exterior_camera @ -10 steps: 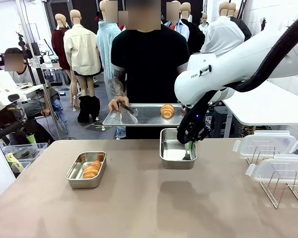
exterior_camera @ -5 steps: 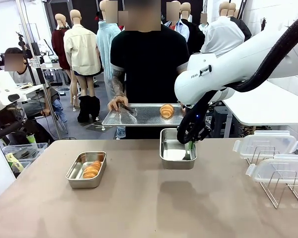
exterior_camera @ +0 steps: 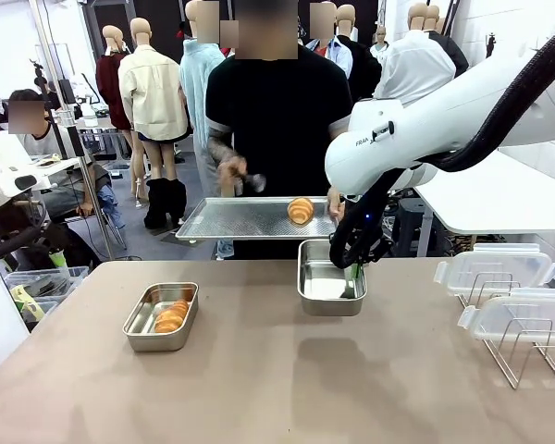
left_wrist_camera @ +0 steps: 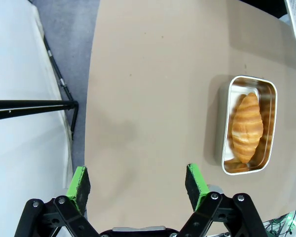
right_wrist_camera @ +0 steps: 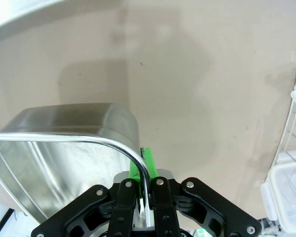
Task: Place the bread in airtight containers.
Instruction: Once an object is inside an Airtight Container , place the container in the center of the table.
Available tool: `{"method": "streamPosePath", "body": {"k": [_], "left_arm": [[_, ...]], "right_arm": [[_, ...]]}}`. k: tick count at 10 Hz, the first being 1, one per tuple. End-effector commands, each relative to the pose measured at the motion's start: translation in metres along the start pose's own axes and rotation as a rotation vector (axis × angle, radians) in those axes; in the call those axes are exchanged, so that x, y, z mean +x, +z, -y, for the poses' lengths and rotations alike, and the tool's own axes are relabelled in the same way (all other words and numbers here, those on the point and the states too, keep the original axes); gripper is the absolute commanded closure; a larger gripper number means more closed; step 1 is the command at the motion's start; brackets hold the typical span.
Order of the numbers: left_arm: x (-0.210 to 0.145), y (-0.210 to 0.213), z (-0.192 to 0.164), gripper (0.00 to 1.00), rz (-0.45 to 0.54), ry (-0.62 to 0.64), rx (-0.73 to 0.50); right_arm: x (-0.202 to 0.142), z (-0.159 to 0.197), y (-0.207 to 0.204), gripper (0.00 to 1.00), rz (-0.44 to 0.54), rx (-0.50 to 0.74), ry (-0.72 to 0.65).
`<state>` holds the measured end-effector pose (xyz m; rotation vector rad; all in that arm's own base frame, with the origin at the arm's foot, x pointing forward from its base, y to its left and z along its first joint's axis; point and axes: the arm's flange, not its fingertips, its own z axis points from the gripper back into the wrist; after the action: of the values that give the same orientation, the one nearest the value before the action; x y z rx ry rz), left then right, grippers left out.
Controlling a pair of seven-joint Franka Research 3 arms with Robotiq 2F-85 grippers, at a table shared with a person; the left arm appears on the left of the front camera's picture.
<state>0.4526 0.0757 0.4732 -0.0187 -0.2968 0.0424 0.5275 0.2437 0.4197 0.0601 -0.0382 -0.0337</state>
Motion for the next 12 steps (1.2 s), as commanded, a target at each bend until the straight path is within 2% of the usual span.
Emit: {"method": "streamPosePath", "body": {"k": [1, 12], "left_arm": [[-0.0001, 0.0, -0.0014, 0.0, -0.001, 0.007, 0.006], [-0.0001, 0.0, -0.0014, 0.0, -0.001, 0.007, 0.006]], "right_arm": [[0.0013, -0.0003, 0.0027, 1.0, 0.001, -0.002, 0.009], [0.0013, -0.0003, 0.0027, 1.0, 0.001, -0.002, 0.009]]}}
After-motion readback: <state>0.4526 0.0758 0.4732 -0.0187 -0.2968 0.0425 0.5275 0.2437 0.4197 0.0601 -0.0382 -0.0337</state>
